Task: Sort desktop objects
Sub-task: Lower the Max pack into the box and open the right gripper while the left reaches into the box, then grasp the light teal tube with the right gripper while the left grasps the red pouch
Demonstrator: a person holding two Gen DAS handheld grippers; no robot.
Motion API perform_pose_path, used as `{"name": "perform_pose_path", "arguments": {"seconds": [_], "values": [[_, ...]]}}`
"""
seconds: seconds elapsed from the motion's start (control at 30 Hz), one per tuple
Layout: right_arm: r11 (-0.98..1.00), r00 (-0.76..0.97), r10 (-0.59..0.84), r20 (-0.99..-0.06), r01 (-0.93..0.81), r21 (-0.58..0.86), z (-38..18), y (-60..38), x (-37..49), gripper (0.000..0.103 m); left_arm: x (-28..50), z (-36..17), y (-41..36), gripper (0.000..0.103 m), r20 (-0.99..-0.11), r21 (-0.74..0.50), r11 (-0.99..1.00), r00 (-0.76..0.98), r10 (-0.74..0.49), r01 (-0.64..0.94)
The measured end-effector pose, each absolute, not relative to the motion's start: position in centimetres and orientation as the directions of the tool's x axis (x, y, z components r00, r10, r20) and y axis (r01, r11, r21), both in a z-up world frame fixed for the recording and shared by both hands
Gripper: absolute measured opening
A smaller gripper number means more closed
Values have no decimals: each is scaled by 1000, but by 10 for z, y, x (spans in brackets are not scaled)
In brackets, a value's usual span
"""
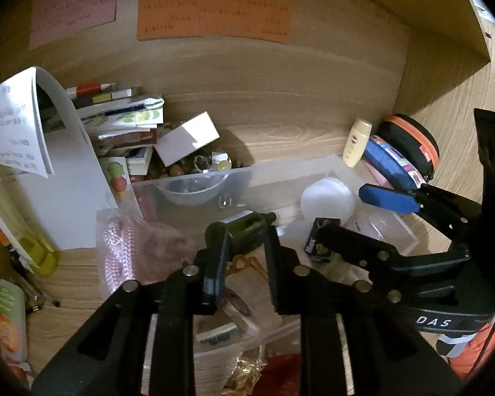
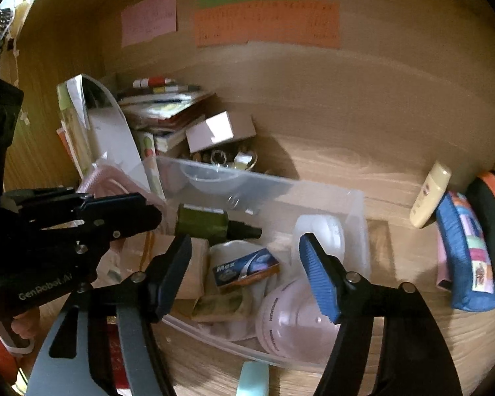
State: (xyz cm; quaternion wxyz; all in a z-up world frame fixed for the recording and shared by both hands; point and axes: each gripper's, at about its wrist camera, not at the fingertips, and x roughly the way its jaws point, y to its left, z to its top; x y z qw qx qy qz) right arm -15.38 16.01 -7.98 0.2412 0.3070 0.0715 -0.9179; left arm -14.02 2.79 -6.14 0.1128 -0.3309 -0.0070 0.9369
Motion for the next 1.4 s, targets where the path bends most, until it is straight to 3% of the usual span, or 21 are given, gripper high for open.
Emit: {"name": "perform_pose_path", "arguments": {"seconds": [0.13, 0.23, 0.47, 0.83, 1.3, 1.4], "values": [[-878, -710, -392, -585, 478, 8, -72, 163, -147, 65, -129, -51, 28, 35, -594, -78, -976, -776, 210, -205], [-880, -721, -388, -574, 474, -1, -67, 166, -138, 65, -116, -42, 27, 53, -566, -62, -977, -800, 201, -202], [-884, -736, -375, -563, 468, -22, -65, 179, -107, 65, -81, -38, 27, 65, -543, -10, -979, -821, 178, -206], [-880, -714, -367, -597, 474, -25, -78, 197, -77, 65, -57, -72, 24, 73, -635, -30, -978, -751, 177, -206], [-869, -597, -313, -738, 493, -30, -134, 199, -85, 64, -70, -127, 44, 73, -767, -50, -965, -608, 202, -258], [-867, -570, -303, -763, 498, -27, -142, 197, -92, 55, -75, -138, 49, 73, -790, -47, -965, -581, 195, -259]]}}
